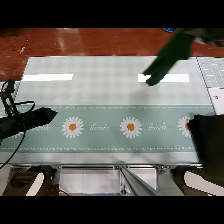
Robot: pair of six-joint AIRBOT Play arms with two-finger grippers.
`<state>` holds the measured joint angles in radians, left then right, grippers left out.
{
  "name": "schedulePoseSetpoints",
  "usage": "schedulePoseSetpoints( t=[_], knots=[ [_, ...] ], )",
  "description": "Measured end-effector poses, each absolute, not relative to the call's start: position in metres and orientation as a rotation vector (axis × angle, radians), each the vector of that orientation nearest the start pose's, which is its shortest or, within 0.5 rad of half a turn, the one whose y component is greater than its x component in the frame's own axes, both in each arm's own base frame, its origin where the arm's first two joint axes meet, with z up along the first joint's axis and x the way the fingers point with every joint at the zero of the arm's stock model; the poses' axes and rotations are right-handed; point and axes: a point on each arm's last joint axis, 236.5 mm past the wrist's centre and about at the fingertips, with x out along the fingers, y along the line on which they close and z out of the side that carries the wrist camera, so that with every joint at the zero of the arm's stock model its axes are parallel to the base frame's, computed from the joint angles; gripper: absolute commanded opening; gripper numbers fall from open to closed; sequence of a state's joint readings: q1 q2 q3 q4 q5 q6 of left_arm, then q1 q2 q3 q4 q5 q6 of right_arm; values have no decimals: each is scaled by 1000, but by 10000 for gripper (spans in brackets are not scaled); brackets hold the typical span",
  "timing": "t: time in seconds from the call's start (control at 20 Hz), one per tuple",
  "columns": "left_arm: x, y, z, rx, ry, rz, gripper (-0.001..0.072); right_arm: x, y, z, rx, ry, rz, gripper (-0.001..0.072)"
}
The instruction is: Fold the shirts.
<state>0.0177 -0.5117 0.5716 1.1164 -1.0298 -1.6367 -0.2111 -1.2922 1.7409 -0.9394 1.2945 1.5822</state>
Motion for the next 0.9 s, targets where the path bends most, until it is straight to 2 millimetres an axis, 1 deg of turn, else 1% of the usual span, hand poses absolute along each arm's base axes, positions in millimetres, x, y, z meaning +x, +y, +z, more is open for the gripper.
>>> schedulePoseSetpoints(
  t=[0.1,0.15,0.25,0.3,0.4,0.55,0.65,0.7,0.75,0.8,0.85,0.9],
  knots=[
    [255,-85,54,-473,958,-198,17,426,-11,259,521,783,171,36],
    [255,-85,54,-473,958,-198,17,412,-35,256,535,806,101,36],
    [256,-84,54,-473,957,-198,17,383,-76,251,571,840,-31,36],
    [256,-84,54,-473,958,-198,17,365,-96,247,591,865,-104,36],
    [256,-84,54,-473,957,-198,17,325,-126,232,627,935,-240,36],
    [256,-84,54,-473,957,-198,17,258,-159,205,687,1045,-442,36],
    [256,-84,54,-473,957,-198,17,207,-180,186,724,1106,-608,36],
    [256,-84,54,-473,957,-198,17,183,-186,177,746,1131,-684,37],
    [256,-85,54,-474,957,-198,17,160,-189,167,775,1157,-755,37],
    [256,-85,54,-474,957,-198,17,141,-190,158,798,1179,-814,38],
    [256,-85,55,-475,956,-199,17,123,-189,149,819,1203,-866,88],
    [256,-85,55,-477,956,-200,17,110,-186,142,832,1218,-905,313]
  ],
)
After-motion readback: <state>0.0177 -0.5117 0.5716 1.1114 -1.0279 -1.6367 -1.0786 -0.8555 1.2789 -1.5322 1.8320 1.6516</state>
